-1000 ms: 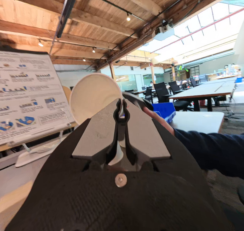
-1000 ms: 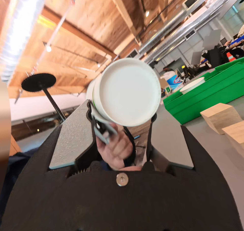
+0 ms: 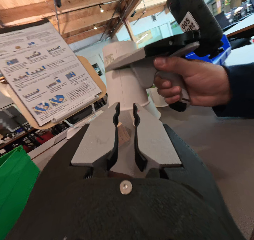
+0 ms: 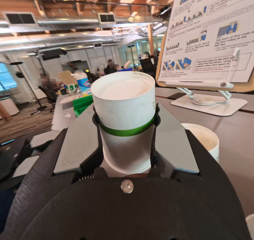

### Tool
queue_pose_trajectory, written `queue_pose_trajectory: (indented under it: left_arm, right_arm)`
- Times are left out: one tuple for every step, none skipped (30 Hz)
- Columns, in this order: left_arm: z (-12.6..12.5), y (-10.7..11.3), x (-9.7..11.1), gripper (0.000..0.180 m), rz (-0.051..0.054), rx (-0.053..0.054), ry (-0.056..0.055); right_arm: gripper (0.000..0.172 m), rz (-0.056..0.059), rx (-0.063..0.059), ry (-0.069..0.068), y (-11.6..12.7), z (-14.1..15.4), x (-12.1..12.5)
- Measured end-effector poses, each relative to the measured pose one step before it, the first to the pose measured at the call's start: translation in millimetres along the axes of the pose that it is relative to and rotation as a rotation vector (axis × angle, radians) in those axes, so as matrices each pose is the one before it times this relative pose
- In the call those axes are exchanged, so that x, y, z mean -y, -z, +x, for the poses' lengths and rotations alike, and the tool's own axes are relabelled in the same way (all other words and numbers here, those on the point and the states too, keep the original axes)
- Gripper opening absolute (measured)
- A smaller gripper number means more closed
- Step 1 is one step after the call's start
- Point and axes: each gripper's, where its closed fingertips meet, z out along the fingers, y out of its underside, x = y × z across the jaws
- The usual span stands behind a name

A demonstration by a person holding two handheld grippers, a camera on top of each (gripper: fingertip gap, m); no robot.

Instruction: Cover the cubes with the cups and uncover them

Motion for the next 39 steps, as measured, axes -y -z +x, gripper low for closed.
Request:
queue_pose_trajectory:
  left_arm:
    - [-6.67, 2.64, 0.60, 0.017, 0.0109, 0.0274, 0.0133]
    - [-5.00, 1.84, 0.77, 0.018, 0.0083, 0.0135, 0.0304]
    - [-4.57, 0.71, -0.29, 0.019, -0.0002, 0.0086, 0.0362]
    - [-6.05, -0.17, -1.51, 0.020, -0.0078, 0.0128, 0.0417]
    - [-8.22, -0.69, -1.92, 0.021, -0.0096, 0.0217, 0.0522]
    - [-7.35, -0.88, -2.15, 0.023, -0.0104, 0.0099, 0.0583]
    - [-6.89, -0.85, -2.18, 0.024, -0.0107, 0.0038, 0.0620]
    - [-5.88, -0.90, -1.90, 0.025, -0.0110, -0.0024, 0.0599]
    - [-3.15, -1.19, -1.59, 0.026, -0.0126, -0.0139, 0.0483]
    - [-2.24, -1.40, -1.91, 0.026, -0.0149, -0.0114, 0.0357]
    - [-2.15, -1.40, -1.76, 0.027, -0.0139, 0.0001, 0.0205]
    - [-0.74, -1.19, -1.44, 0.029, -0.0116, 0.0037, 0.0027]
    - [-0.11, -0.97, -1.24, 0.029, -0.0089, 0.0082, -0.0092]
    - [-0.35, -0.84, -0.97, 0.029, -0.0074, 0.0127, -0.0119]
    - [-0.28, -0.69, -0.86, 0.029, -0.0070, 0.0112, -0.0118]
    - [-0.30, -0.77, -0.97, 0.029, -0.0078, 0.0101, -0.0091]
    - [-0.19, -0.92, -1.21, 0.029, -0.0088, 0.0066, -0.0068]
    - [0.47, -1.06, -1.62, 0.029, -0.0130, 0.0008, -0.0056]
    - [0.99, -1.55, -2.82, 0.029, -0.0228, -0.0041, -0.0045]
    - [0.45, -1.78, -3.33, 0.031, -0.0262, -0.0006, -0.0036]
    - [-0.15, -1.70, -3.60, 0.034, -0.0288, 0.0028, -0.0014]
    - [-0.49, -1.49, -4.19, 0.039, -0.0329, 0.0018, 0.0017]
    - [-0.62, -1.15, -4.93, 0.044, -0.0376, -0.0008, 0.0052]
    - [-0.64, -0.59, -6.05, 0.050, -0.0453, -0.0050, 0.0042]
    - [-0.12, 0.29, -6.56, 0.054, -0.0466, -0.0121, -0.0001]
    - [-0.07, 2.15, -6.18, 0.054, -0.0401, -0.0173, -0.0022]
    - [-1.48, 5.02, -4.28, 0.052, -0.0222, -0.0113, 0.0080]
    - [-0.41, 7.52, -3.95, 0.052, -0.0207, -0.0211, 0.0082]
    - [-3.81, 9.17, -4.75, 0.052, -0.0334, -0.0065, 0.0014]
    - [-9.69, 11.28, -2.33, 0.054, -0.0294, 0.0191, -0.0009]
    - [-14.13, 13.37, 2.78, 0.056, -0.0127, 0.0335, -0.0053]
    - [-19.93, 14.65, 8.98, 0.055, 0.0062, 0.0531, -0.0084]
    - [-24.19, 13.82, 12.96, 0.052, 0.0153, 0.0659, -0.0143]
    - [-25.20, 10.28, 12.70, 0.050, 0.0021, 0.0582, -0.0211]
    - [-24.40, 5.01, 9.32, 0.048, -0.0223, 0.0439, -0.0263]
    - [-23.80, -0.14, 4.99, 0.048, -0.0431, 0.0361, -0.0228]
    - [-21.12, -4.39, 2.29, 0.049, -0.0504, 0.0263, -0.0210]
    - [-18.29, -6.90, 2.86, 0.050, -0.0374, 0.0208, -0.0218]
    - [-17.75, -7.82, 3.61, 0.047, -0.0199, 0.0347, -0.0125]
  right_arm:
    - [0.081, -0.0124, -0.0368, -0.0110, -8.84, 3.94, -5.27]
    - [0.081, -0.0052, -0.0344, -0.0220, -9.13, 3.61, -4.08]
    - [0.081, -0.0054, -0.0306, -0.0218, -9.26, 2.87, -3.73]
    - [0.081, -0.0081, -0.0288, -0.0068, -9.09, 2.09, -3.17]
    - [0.081, -0.0064, -0.0280, 0.0199, -8.92, 1.39, -2.16]
    - [0.082, -0.0080, -0.0294, 0.0391, -8.55, 1.36, -2.20]
    - [0.082, -0.0154, -0.0225, 0.0403, -8.35, 0.36, -3.67]
    - [0.082, -0.0227, -0.0167, 0.0313, -7.29, 0.06, -5.06]
    - [0.082, -0.0244, -0.0136, 0.0219, -6.31, 0.18, -5.75]
    - [0.082, -0.0257, -0.0100, 0.0117, -5.54, 0.22, -6.38]
    - [0.082, -0.0332, -0.0122, 0.0014, -4.98, 1.06, -7.84]
    - [0.082, -0.0440, -0.0143, 0.0008, -4.44, 1.71, -9.60]
    - [0.080, -0.0477, -0.0238, 0.0280, -2.89, 2.64, -9.00]
    - [0.080, -0.0358, -0.0308, 0.0445, -0.78, 3.02, -6.39]
    - [0.080, -0.0228, -0.0141, 0.0395, 0.70, 0.60, -4.61]
    - [0.079, -0.0164, -0.0033, 0.0266, 1.28, -1.07, -3.21]
    - [0.082, -0.0125, -0.0009, 0.0118, 1.79, -1.39, -1.69]
    - [0.087, -0.0081, 0.0009, -0.0018, 2.18, -1.11, -0.68]
    - [0.086, -0.0050, 0.0085, -0.0101, 2.24, -1.77, -0.24]
    - [0.089, -0.0019, 0.0065, -0.0150, 2.47, -0.87, 0.46]
    - [0.091, 0.0107, 0.0011, -0.0133, 3.28, 0.39, 2.60]
    - [0.091, 0.0242, -0.0054, -0.0042, 4.24, 1.60, 5.11]
    - [0.092, 0.0297, -0.0150, 0.0068, 5.03, 2.95, 6.07]
    - [0.091, 0.0303, -0.0184, 0.0140, 5.22, 3.32, 5.91]
    - [0.090, 0.0306, -0.0163, 0.0129, 5.25, 2.69, 5.66]
    - [0.090, 0.0314, -0.0122, 0.0075, 5.13, 1.78, 5.89]
    - [0.090, 0.0326, -0.0023, 0.0017, 4.91, 0.31, 6.38]
    - [0.090, 0.0321, 0.0114, -0.0042, 4.58, -1.83, 6.36]
    - [0.089, 0.0279, 0.0203, -0.0115, 3.90, -3.15, 5.52]
    - [0.087, 0.0210, 0.0260, -0.0209, 2.88, -3.81, 3.82]
    - [0.086, 0.0098, 0.0304, -0.0278, 1.43, -4.41, 1.57]
    - [0.084, -0.0020, 0.0261, -0.0268, -0.01, -3.69, -0.77]
    - [0.084, -0.0087, 0.0160, -0.0198, -0.97, -2.09, -1.93]
    - [0.085, -0.0108, 0.0080, -0.0124, -1.47, -0.73, -2.23]
    - [0.085, -0.0089, 0.0041, -0.0095, -1.46, -0.26, -2.06]
    - [0.085, -0.0056, 0.0044, -0.0097, -1.10, -0.41, -1.49]
    - [0.084, -0.0036, 0.0067, -0.0077, -0.61, -1.10, -0.94]
    - [0.083, -0.0018, 0.0063, -0.0016, -0.23, -1.33, -0.39]
    - [0.082, 0.0016, 0.0031, 0.0046, 0.22, -1.20, 0.40]
